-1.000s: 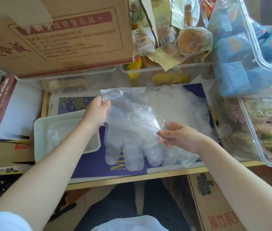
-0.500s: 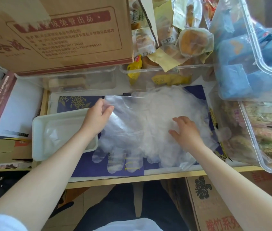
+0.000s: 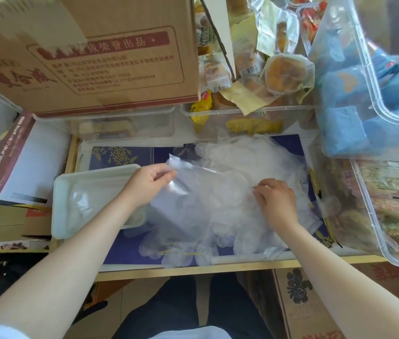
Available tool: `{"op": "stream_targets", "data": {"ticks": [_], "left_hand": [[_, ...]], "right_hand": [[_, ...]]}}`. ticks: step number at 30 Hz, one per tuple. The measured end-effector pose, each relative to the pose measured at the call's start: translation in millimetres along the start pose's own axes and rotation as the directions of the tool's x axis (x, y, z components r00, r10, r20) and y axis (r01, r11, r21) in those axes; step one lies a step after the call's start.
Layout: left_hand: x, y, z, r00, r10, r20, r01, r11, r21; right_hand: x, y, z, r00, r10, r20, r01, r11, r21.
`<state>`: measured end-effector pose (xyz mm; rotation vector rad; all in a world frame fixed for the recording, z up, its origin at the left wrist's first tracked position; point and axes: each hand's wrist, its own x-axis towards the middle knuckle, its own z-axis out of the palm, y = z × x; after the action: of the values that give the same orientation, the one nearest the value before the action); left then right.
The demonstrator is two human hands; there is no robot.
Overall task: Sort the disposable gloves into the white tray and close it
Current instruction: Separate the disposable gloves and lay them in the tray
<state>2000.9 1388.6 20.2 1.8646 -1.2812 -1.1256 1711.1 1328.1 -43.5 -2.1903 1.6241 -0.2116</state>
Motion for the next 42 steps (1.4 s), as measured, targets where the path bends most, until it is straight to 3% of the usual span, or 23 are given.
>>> {"op": "stream_targets", "data": {"ticks": [3,6,9,12,16,18,22,23,25,28,31,34,36,39,42], "left_hand": [[-8,7,4,0.993,0.054,0.109,-0.043,0.994,-0.105],[-14,20,12,0.975,0.142,0.171,-0.11,0.977,-0.181],[-13,37,17,0.971,0.188,0.145,-0.149,0.958,-0.247],[-10,51,15,0.976,0.206,0.071,-0.189,0.963,-0.195],[-8,57,10,0.962,0.23,0.15,-0.192,0.954,-0.23],[-9,56,7,0.963,0.232,0.137,-0.199,0.956,-0.217],[-11,53,-5,0.981,0.189,0.048,-0.162,0.927,-0.339],[-12,53,-10,0.987,0.156,0.049,-0.123,0.909,-0.399],[-12,52,-18,0.993,0.106,0.052,-0.07,0.884,-0.462],[-12,50,-31,0.991,0.12,0.05,-0.087,0.896,-0.435],[-13,51,-40,0.987,0.136,0.084,-0.09,0.907,-0.41],[-11,48,-43,0.989,0.138,0.059,-0.107,0.921,-0.376],[-6,43,-45,0.988,0.092,-0.124,-0.124,0.953,-0.276],[1,32,-53,0.912,-0.068,-0.404,0.027,0.994,-0.107],[7,21,-54,0.911,-0.113,-0.397,0.067,0.99,-0.127]], "right_hand": [[8,-9,-28,0.99,0.102,-0.094,-0.058,0.922,0.384],[13,-27,-55,0.987,0.044,-0.152,0.053,0.813,0.58],[10,-47,-71,0.985,-0.084,-0.15,0.161,0.749,0.643],[5,-61,-82,0.974,-0.175,-0.141,0.225,0.751,0.621],[1,-75,-92,0.969,-0.222,-0.109,0.236,0.696,0.679],[2,-81,-98,0.983,-0.148,-0.111,0.18,0.632,0.753],[11,-84,-114,0.993,0.097,0.069,-0.097,0.318,0.943],[15,-83,-118,0.983,0.118,0.139,-0.17,0.316,0.933],[21,-85,-126,0.97,0.08,0.23,-0.242,0.427,0.871],[23,-103,-136,0.969,-0.071,0.238,-0.138,0.644,0.753],[29,-126,-137,0.974,-0.1,0.203,-0.06,0.752,0.657],[39,-139,-126,0.996,-0.003,0.093,-0.059,0.756,0.652],[44,-137,-120,0.989,0.149,-0.002,-0.115,0.771,0.626],[39,-127,-114,0.929,0.324,-0.181,-0.252,0.909,0.332],[24,-136,-103,0.901,0.384,-0.202,-0.317,0.9,0.299]]}}
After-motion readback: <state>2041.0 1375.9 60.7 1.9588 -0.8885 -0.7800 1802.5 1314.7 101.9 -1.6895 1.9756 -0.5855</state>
